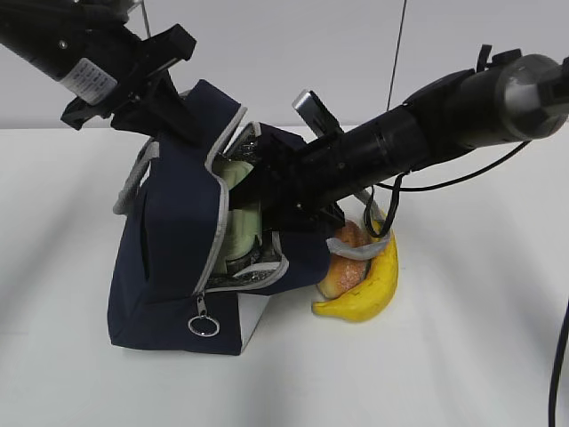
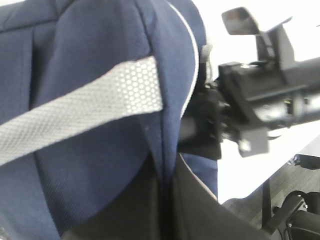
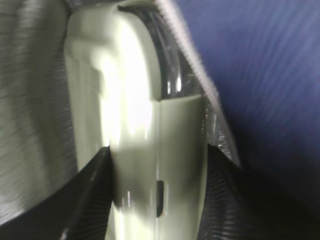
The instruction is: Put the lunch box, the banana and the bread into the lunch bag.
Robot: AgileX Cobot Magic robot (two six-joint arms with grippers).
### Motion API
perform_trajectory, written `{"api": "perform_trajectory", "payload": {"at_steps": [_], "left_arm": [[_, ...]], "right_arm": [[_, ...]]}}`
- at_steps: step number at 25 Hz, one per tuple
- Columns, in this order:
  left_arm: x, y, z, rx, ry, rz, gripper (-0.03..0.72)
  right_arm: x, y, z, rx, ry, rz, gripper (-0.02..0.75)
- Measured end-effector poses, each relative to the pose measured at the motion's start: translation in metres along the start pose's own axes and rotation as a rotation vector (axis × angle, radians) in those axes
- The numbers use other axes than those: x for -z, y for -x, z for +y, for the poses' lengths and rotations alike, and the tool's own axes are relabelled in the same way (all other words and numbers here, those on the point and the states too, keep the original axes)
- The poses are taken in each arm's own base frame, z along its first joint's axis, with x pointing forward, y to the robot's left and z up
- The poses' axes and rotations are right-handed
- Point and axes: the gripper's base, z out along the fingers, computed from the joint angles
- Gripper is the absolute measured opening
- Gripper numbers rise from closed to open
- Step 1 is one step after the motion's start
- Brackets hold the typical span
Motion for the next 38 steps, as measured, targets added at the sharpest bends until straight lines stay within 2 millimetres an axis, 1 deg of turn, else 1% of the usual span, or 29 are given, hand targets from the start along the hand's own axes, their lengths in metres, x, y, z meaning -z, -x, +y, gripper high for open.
{"api": "perform_trajectory", "payload": {"at_steps": [8,12,17,19,22,25,27,32,36,38], "left_arm": [[0.0,0.0,0.0,0.002,-0.003,0.002,-0.003],[0.0,0.0,0.0,0.001,-0.003,0.003,-0.003],[0.0,0.0,0.0,0.001,-0.003,0.003,-0.003],[0.0,0.0,0.0,0.001,-0.003,0.004,-0.003],[0.0,-0.001,0.0,0.0,-0.003,0.006,-0.003],[0.0,-0.001,0.0,-0.001,-0.002,0.009,-0.003],[0.0,-0.001,0.0,-0.001,-0.001,0.011,-0.003],[0.0,-0.002,0.0,-0.003,-0.002,0.021,-0.003],[0.0,-0.003,0.0,-0.008,0.001,0.035,-0.003],[0.0,-0.004,0.0,-0.008,0.0,0.043,-0.003]], "right_arm": [[-0.018,0.004,-0.026,-0.078,-0.034,-0.03,0.378],[-0.024,0.006,-0.029,-0.095,-0.019,-0.031,0.379],[-0.025,0.007,-0.031,-0.096,-0.018,-0.028,0.381],[-0.026,0.007,-0.03,-0.094,-0.017,-0.028,0.385],[-0.026,0.007,-0.03,-0.094,-0.013,-0.022,0.412],[-0.026,0.006,-0.029,-0.088,-0.003,-0.012,0.468],[-0.026,0.006,-0.028,-0.086,0.003,-0.005,0.484],[-0.025,0.005,-0.025,-0.077,0.039,0.029,0.489],[-0.021,0.0,-0.015,-0.047,0.134,0.144,0.484],[-0.018,-0.001,-0.009,-0.031,0.152,0.177,0.482]]}}
